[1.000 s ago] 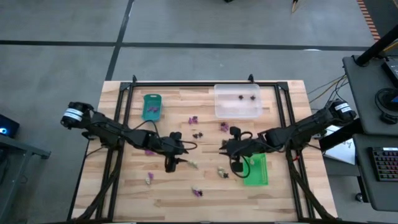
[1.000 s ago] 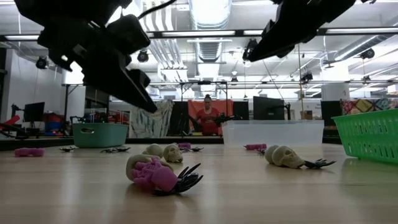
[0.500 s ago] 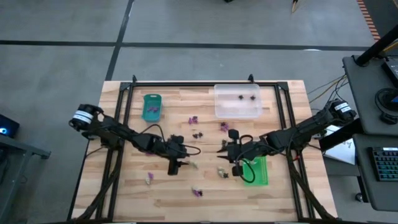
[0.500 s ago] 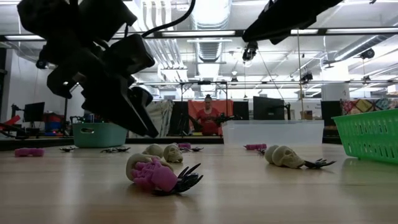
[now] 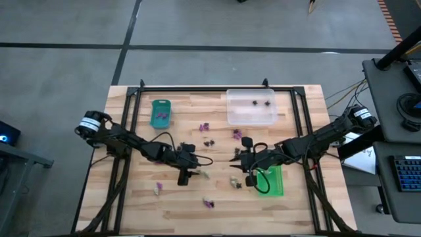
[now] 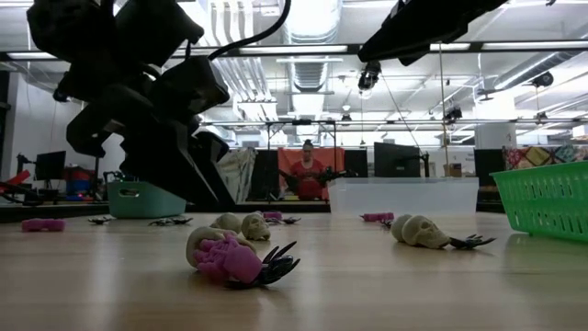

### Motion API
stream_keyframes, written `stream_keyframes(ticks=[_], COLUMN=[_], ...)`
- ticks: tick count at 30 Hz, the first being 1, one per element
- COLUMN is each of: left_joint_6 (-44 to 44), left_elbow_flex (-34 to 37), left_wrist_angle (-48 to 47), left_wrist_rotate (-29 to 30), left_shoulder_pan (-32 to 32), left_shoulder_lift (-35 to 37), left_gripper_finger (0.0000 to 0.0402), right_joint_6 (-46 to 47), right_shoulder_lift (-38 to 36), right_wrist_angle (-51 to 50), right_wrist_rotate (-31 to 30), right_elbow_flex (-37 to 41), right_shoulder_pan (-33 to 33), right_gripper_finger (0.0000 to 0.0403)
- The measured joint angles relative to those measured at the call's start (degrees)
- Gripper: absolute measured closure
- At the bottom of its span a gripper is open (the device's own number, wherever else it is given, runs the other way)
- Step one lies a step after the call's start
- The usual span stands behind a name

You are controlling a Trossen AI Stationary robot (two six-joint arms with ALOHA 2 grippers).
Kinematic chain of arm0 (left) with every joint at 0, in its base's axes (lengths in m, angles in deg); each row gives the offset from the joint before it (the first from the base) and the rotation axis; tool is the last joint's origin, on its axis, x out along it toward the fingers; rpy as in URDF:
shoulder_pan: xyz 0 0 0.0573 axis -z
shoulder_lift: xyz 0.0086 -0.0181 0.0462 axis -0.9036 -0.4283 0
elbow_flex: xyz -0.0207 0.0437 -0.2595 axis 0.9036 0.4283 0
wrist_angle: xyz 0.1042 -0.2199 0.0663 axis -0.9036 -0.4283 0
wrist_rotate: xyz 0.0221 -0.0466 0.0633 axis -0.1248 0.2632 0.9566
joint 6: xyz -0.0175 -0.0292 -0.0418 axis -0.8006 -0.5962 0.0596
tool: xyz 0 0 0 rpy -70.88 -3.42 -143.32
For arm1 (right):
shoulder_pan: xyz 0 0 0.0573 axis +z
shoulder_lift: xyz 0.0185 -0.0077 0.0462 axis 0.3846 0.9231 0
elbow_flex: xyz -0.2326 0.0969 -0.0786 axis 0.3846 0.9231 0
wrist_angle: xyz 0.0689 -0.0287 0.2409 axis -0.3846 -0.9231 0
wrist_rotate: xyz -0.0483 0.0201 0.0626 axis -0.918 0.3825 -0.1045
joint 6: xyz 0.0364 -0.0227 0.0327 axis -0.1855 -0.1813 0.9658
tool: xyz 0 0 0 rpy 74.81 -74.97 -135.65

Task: Sort Halloween decoration
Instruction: Put the white skull toy into the green bin

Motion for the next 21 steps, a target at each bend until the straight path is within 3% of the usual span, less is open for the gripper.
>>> stream_keyframes(ticks=[21], left_joint_6=[-1.6], left_elbow_flex=[1.2], left_wrist_angle=[0.4], left_wrist_rotate=[0.1], left_shoulder_pan=[0.0], left_shoulder_lift=[0.0], left_gripper_finger=[0.0233], right_joint_6=[0.0], right_shoulder_lift=[0.0], right_wrist_angle=[0.0], right_wrist_rotate=[0.0], right_elbow_flex=[0.0], right_shoulder_pan=[0.0], right_gripper_finger=[0.033])
